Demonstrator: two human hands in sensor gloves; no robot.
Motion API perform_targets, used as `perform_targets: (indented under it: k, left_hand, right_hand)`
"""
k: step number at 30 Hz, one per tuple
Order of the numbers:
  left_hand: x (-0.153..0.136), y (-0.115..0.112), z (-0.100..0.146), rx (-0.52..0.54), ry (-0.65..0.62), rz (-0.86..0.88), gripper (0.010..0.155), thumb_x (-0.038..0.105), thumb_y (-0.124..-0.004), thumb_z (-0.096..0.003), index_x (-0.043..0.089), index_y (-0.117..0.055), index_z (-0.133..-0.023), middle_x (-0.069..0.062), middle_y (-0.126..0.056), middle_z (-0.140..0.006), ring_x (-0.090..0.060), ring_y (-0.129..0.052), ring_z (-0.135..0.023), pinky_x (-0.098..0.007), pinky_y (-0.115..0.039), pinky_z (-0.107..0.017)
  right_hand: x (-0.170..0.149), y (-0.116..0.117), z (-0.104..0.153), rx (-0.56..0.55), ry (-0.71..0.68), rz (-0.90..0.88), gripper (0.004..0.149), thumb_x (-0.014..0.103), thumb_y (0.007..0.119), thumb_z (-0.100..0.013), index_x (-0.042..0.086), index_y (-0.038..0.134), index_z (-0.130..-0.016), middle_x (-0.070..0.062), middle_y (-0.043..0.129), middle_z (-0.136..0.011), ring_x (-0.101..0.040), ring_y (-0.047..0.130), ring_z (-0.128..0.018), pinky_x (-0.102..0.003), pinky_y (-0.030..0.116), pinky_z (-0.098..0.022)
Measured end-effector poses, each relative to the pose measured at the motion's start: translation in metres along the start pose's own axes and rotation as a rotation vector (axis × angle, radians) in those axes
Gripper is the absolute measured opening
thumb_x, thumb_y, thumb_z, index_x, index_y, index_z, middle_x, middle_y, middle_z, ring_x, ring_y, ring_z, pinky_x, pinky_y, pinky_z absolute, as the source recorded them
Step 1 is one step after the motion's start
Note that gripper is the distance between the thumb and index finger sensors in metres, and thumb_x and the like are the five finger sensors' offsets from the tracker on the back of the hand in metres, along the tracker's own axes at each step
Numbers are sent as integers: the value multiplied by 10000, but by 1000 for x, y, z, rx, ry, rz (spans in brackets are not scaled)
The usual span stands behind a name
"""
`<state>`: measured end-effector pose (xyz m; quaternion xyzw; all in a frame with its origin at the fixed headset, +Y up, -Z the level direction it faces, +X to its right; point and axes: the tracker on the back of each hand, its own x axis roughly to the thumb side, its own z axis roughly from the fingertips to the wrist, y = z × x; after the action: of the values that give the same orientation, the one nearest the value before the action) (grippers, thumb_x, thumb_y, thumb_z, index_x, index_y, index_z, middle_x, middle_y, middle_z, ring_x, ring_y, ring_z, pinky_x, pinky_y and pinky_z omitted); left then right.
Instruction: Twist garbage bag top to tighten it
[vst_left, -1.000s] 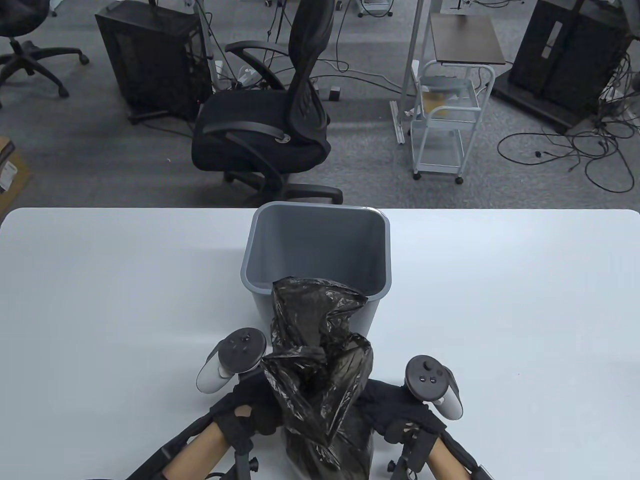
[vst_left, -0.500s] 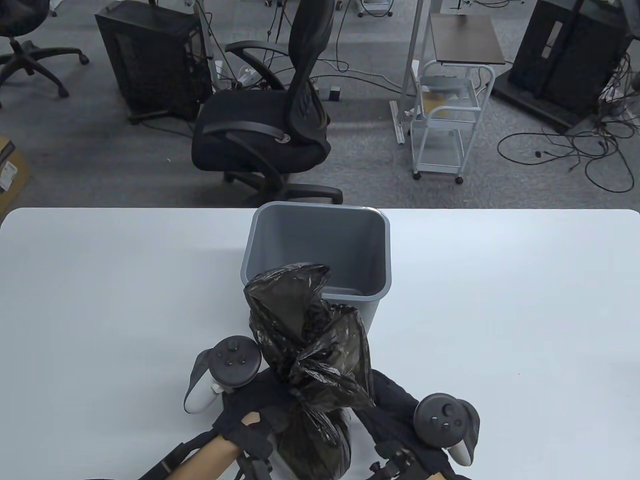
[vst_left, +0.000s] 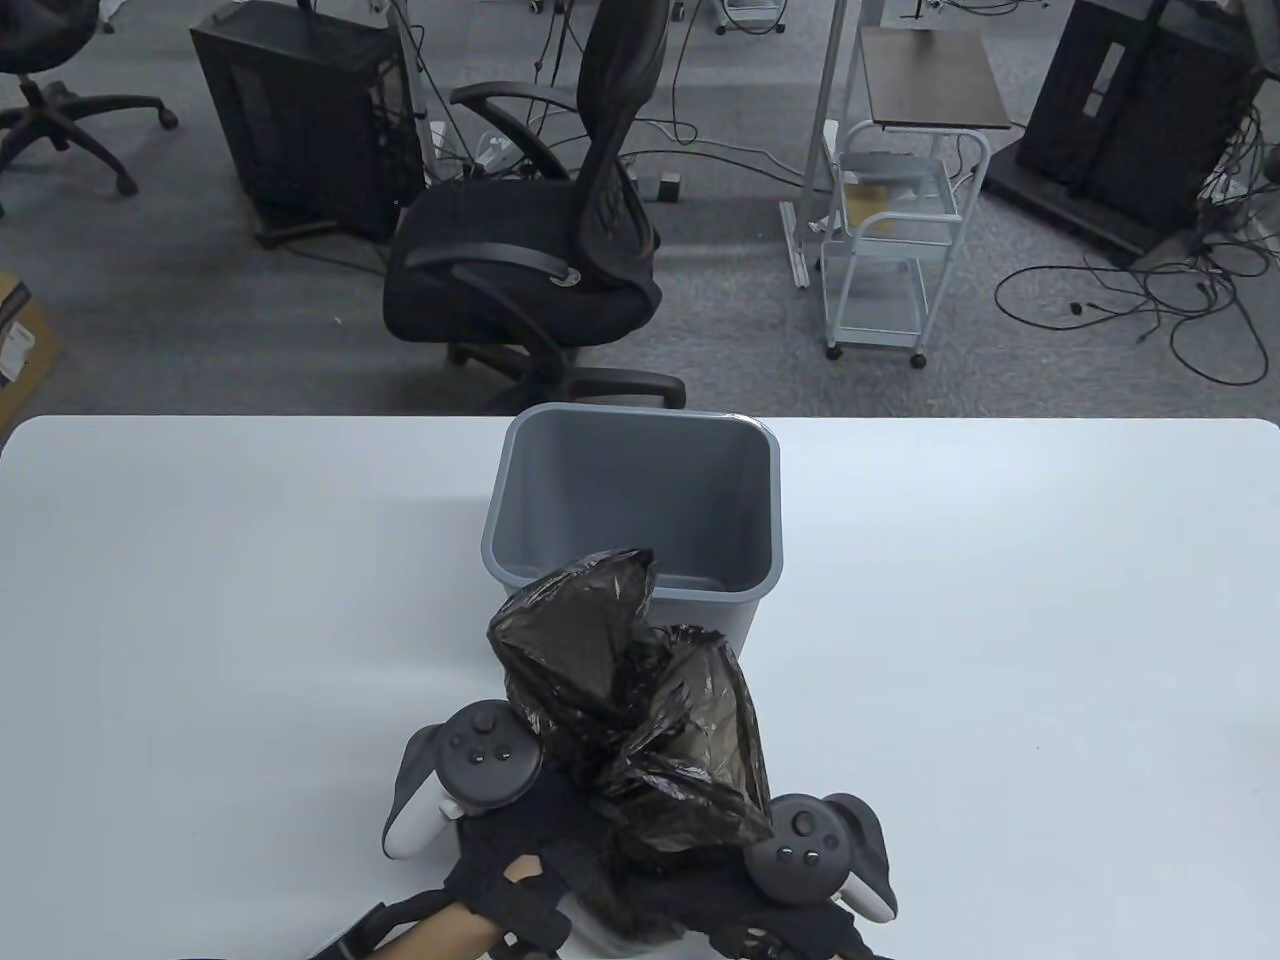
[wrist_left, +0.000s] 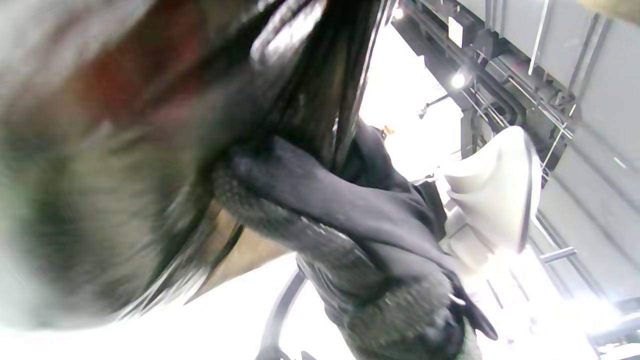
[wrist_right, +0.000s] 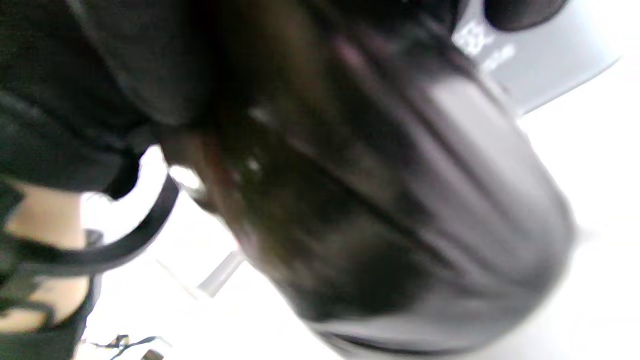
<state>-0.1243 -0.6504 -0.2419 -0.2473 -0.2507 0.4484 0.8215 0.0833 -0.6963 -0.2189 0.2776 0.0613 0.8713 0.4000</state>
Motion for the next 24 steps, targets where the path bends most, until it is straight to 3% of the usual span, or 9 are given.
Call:
perform_targets:
  k: [6,8,11,15,17,21,23,24]
  left_hand:
    - [-1,0,-5,-90,-3,9,487,484,-473,-666,370,-572,-1129,-148,-289,-1302,-443,-162,-1170,-737,-229,-669]
    - [0,0,-7,-104,-14,-8,487,478,-493,-660,364,-601,-1121,-155,-292,-1301,-450,-141,-1164,-752,-212,-657]
    - [0,1,-11,-161,-75,9,485,463,-529,-649,353,-639,-1108,-163,-237,-1302,-439,-34,-1140,-729,-57,-596]
    - [-6,2,-20,-264,-167,80,480,451,-568,-635,355,-674,-1094,-113,-254,-1314,-377,-18,-1152,-662,-26,-645]
    - [-9,-1,-24,-329,-200,144,480,448,-578,-632,347,-690,-1088,-77,-240,-1318,-334,12,-1147,-633,-6,-657]
    - [-8,-1,-26,-359,-259,180,474,443,-574,-632,327,-709,-1071,-6,-378,-1320,-255,-41,-1181,-612,-12,-687]
    - [-9,4,-24,-322,-232,168,476,445,-565,-635,318,-701,-1073,-23,-513,-1290,-309,-219,-1210,-659,-120,-716]
    - [-9,8,-22,-279,-218,154,475,446,-556,-641,322,-688,-1080,-19,-491,-1296,-302,-201,-1215,-678,-136,-718]
  right_hand:
    - [-19,-24,-1,-36,-3,30,730,299,824,-526,63,527,-1149,-209,651,-1112,-529,673,-961,-712,594,-630]
    - [-23,-28,-4,9,-32,17,668,284,812,-532,99,578,-1129,-168,702,-1088,-486,732,-943,-681,626,-642]
    - [-32,-30,-11,112,-103,-54,590,264,801,-539,151,647,-1098,-116,753,-1066,-440,772,-938,-664,642,-657]
    - [-45,-29,-22,305,-145,-224,548,253,799,-547,193,685,-1080,-76,793,-1051,-395,817,-929,-684,623,-673]
    - [-53,-27,-26,333,-129,-305,552,262,807,-549,197,683,-1083,-74,796,-1051,-396,805,-943,-695,609,-676]
    - [-67,-25,-28,183,4,-334,722,376,835,-532,179,547,-1164,-152,640,-1152,-481,625,-1041,-753,481,-690]
    - [-72,-30,-25,15,116,-275,781,425,811,-532,163,477,-1187,-156,605,-1166,-477,616,-1044,-739,495,-694]
    - [-75,-34,-22,-67,170,-266,769,426,793,-543,158,468,-1187,-163,594,-1166,-476,616,-1041,-730,503,-695]
